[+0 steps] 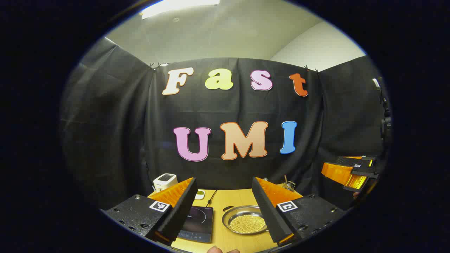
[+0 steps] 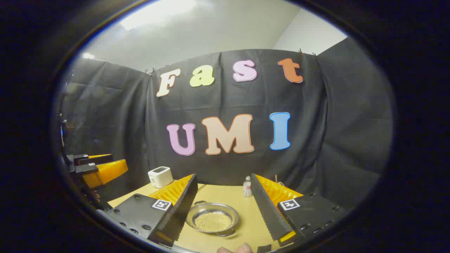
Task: First push the handle of the pot to place it horizontally, then grasp the pot with both hands and set it on the induction cooktop.
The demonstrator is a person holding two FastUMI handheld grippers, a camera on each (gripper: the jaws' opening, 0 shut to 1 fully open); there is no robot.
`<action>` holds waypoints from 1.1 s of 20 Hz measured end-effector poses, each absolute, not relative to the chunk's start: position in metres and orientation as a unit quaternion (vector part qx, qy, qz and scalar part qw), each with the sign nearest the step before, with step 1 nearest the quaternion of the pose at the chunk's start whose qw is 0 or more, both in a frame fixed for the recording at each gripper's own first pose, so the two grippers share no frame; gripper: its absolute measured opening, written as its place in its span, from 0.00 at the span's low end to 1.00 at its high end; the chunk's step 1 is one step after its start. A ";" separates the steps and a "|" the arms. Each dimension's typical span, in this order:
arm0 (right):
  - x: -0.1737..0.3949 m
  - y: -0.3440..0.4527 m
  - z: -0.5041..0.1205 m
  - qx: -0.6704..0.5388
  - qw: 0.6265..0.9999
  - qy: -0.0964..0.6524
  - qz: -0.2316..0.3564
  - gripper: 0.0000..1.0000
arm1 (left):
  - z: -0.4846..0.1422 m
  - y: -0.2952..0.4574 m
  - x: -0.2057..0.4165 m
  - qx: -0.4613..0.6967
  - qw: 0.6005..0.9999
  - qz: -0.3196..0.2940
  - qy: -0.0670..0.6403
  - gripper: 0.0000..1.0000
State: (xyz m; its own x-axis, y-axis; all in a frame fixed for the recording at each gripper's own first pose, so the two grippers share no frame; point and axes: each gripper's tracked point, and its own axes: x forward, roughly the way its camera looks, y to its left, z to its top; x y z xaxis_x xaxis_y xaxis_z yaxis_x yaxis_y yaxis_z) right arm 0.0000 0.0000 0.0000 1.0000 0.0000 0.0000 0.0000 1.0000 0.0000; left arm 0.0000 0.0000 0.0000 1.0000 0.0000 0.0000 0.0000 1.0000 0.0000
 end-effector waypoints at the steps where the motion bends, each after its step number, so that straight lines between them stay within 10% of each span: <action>1: 0.000 -0.005 0.000 0.004 1.000 0.002 -0.006 0.94 | -0.001 -0.004 0.001 -0.005 1.000 -0.002 0.001 0.92; 22: 0.025 0.057 -0.030 0.018 0.997 0.065 -0.021 0.94 | -0.012 0.054 0.002 -0.016 1.000 -0.020 0.013 0.92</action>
State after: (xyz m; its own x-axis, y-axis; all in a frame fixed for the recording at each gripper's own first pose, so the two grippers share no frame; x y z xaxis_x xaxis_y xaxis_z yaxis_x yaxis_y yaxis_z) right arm 0.0247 0.0569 -0.0297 0.9906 -0.0391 -0.1313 0.0437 0.9985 0.0326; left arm 0.0023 0.0537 -0.0118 0.9989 -0.0401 -0.0261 0.0392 0.9987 -0.0325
